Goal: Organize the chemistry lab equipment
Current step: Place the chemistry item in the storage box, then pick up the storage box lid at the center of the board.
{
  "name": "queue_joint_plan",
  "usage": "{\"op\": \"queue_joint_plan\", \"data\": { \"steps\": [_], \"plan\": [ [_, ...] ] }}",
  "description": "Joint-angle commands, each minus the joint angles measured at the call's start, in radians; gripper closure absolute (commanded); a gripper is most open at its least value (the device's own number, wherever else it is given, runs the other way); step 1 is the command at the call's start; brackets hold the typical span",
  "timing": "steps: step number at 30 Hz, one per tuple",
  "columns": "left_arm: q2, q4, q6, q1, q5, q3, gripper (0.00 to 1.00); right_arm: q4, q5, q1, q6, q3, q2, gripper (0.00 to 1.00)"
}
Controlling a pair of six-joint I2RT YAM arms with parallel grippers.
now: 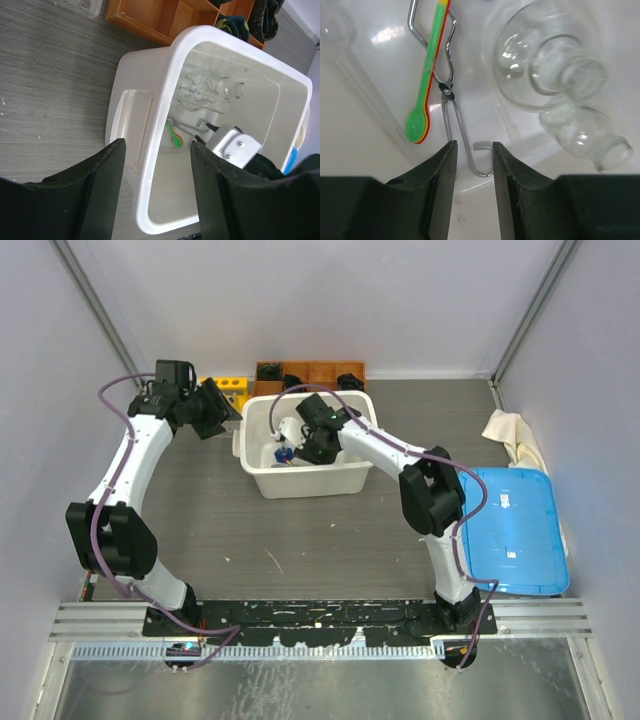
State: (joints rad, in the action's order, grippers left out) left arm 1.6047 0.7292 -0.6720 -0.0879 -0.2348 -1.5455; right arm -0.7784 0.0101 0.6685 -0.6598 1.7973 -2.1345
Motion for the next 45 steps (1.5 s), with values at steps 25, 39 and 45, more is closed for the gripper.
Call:
{"op": "queue_joint_plan", "data": {
  "steps": [25, 39, 45],
  "plan": [
    [-0.256, -0.057, -0.014, 0.049, 0.141, 0.067, 0.4, -0.152, -0.35, -0.679, 1.027, 0.158, 0.497, 0.48],
    [-0.395, -0.014, 0.067, 0.05, 0.154, 0.126, 0.41, -0.161, -0.08, -0.96, 1.259, -0.094, 0.327, 0.51],
    [-0.422, 0.023, 0.097, 0.05, 0.136, 0.14, 0.41, -0.124, -0.12, -1.008, 1.364, -0.192, 0.3, 0.52]
  ]
}}
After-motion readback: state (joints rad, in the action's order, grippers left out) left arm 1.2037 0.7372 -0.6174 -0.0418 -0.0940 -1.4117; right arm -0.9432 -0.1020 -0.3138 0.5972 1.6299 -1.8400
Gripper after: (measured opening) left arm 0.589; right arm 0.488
